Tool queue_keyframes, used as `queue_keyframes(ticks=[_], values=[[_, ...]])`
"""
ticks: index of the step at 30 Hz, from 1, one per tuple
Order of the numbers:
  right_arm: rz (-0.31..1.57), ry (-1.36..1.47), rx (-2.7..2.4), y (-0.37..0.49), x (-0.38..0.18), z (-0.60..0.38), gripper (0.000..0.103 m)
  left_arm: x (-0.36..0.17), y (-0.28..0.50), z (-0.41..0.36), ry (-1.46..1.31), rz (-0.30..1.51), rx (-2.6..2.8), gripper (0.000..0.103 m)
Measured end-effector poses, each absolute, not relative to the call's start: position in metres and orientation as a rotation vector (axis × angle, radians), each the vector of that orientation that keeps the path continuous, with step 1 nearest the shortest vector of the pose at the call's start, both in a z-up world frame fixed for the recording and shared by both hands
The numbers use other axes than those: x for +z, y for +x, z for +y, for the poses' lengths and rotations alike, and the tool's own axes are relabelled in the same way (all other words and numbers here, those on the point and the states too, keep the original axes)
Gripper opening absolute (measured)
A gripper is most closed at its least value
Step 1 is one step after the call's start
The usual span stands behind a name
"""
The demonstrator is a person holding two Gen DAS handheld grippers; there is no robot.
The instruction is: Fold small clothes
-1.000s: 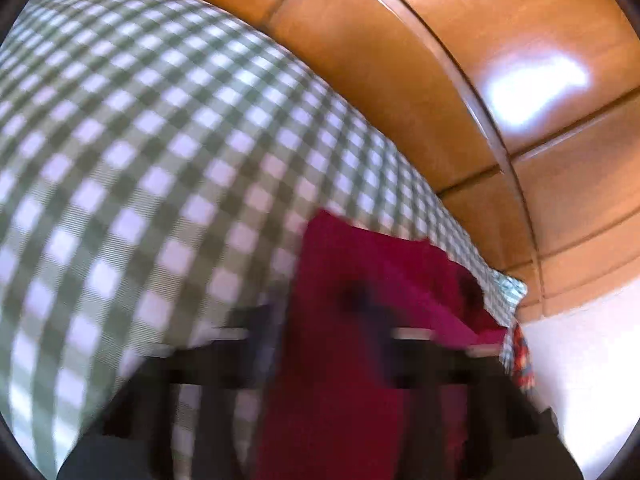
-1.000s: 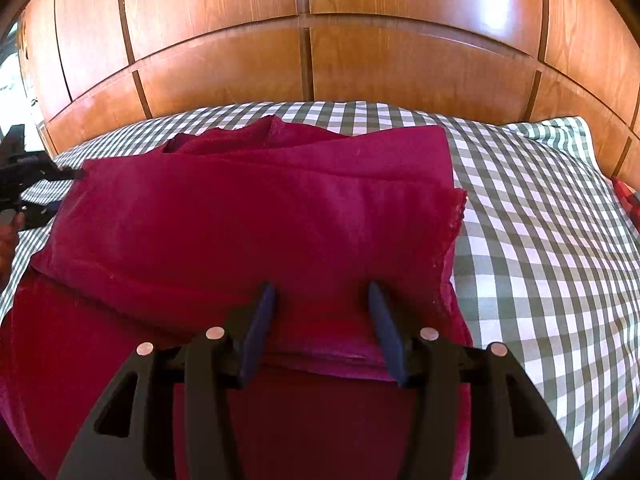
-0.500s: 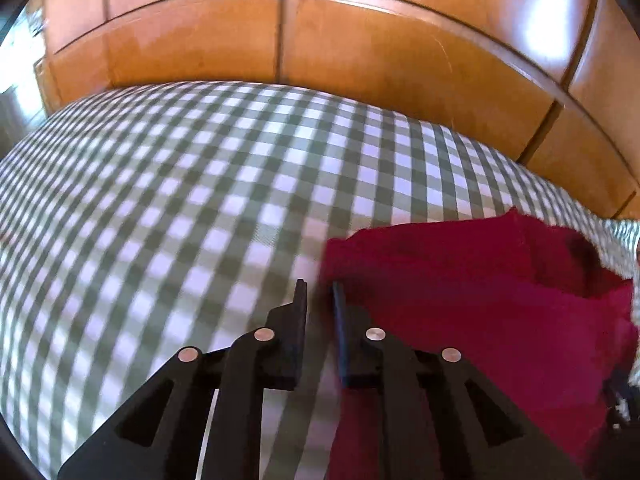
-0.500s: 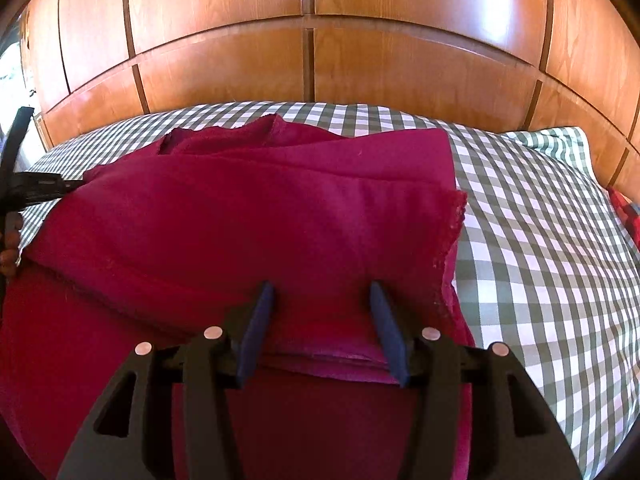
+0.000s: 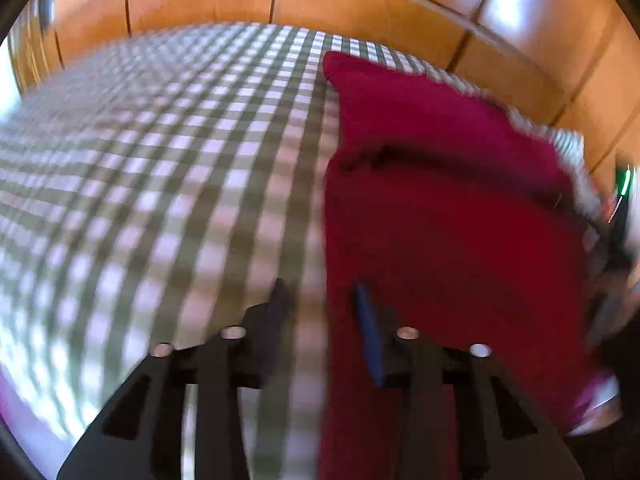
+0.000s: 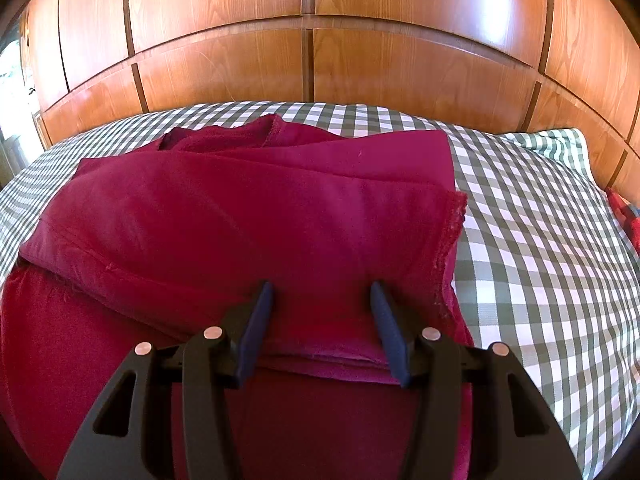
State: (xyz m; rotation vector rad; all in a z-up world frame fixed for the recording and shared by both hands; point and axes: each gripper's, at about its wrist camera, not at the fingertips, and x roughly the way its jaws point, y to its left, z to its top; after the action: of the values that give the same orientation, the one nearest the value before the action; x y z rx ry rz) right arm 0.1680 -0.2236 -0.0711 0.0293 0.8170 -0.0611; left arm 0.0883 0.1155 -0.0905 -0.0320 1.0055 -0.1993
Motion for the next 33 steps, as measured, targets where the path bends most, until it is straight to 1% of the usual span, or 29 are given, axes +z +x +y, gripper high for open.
queue_keyframes(ticks=[5, 6, 8, 9, 11, 12, 15, 19, 23, 25, 26, 28, 29, 30, 31, 32, 33], values=[[0.832, 0.001, -0.081, 0.169, -0.068, -0.22, 0.052, -0.086, 0.063, 0.118, -0.018, 0.99, -0.16, 0.033], [0.838, -0.01, -0.091, 0.168, -0.066, -0.219, 0.054, -0.084, 0.058, 0.118, -0.01, 0.987, -0.157, 0.033], [0.852, -0.03, -0.11, 0.163, -0.059, -0.217, 0.066, -0.081, 0.048, 0.121, -0.016, 0.981, -0.165, 0.033], [0.853, -0.021, -0.105, 0.157, -0.056, -0.219, 0.075, -0.08, 0.043, 0.123, -0.026, 0.982, -0.177, 0.033], [0.852, 0.026, -0.065, 0.137, -0.047, -0.226, 0.078, -0.078, 0.034, 0.128, -0.059, 0.99, -0.21, 0.039], [0.858, 0.037, -0.057, 0.13, -0.046, -0.229, 0.081, -0.079, 0.026, 0.131, -0.072, 0.994, -0.221, 0.039], [0.89, 0.093, -0.028, 0.094, -0.046, -0.25, 0.082, -0.084, 0.007, 0.135, -0.096, 1.024, -0.24, 0.039], [0.991, 0.157, 0.0, 0.033, -0.063, -0.279, 0.081, -0.089, -0.013, 0.138, -0.13, 1.066, -0.257, 0.039], [1.035, 0.183, 0.064, -0.039, -0.07, -0.286, 0.072, -0.096, -0.024, 0.138, -0.146, 1.109, -0.277, 0.039], [1.07, 0.228, 0.085, -0.066, -0.07, -0.288, 0.06, -0.101, -0.03, 0.135, -0.16, 1.149, -0.321, 0.039], [1.102, 0.253, 0.095, -0.08, -0.071, -0.289, 0.057, -0.104, -0.033, 0.131, -0.154, 1.169, -0.337, 0.039], [1.168, 0.296, 0.127, -0.097, -0.081, -0.287, 0.039, -0.109, -0.04, 0.122, -0.114, 1.175, -0.36, 0.039], [1.195, 0.311, 0.132, -0.103, -0.089, -0.286, 0.035, -0.111, -0.041, 0.119, -0.104, 1.178, -0.368, 0.032], [1.205, 0.32, 0.132, -0.104, -0.093, -0.285, 0.028, -0.112, -0.042, 0.117, -0.098, 1.183, -0.377, 0.026], [1.219, 0.347, 0.139, -0.105, -0.1, -0.284, 0.017, -0.112, -0.041, 0.117, -0.1, 1.183, -0.387, 0.017], [1.224, 0.362, 0.146, -0.104, -0.102, -0.282, 0.013, -0.109, -0.041, 0.118, -0.109, 1.179, -0.402, 0.009], [1.222, 0.356, 0.158, -0.102, -0.099, -0.278, 0.007, -0.107, -0.039, 0.12, -0.122, 1.176, -0.415, 0.009]])
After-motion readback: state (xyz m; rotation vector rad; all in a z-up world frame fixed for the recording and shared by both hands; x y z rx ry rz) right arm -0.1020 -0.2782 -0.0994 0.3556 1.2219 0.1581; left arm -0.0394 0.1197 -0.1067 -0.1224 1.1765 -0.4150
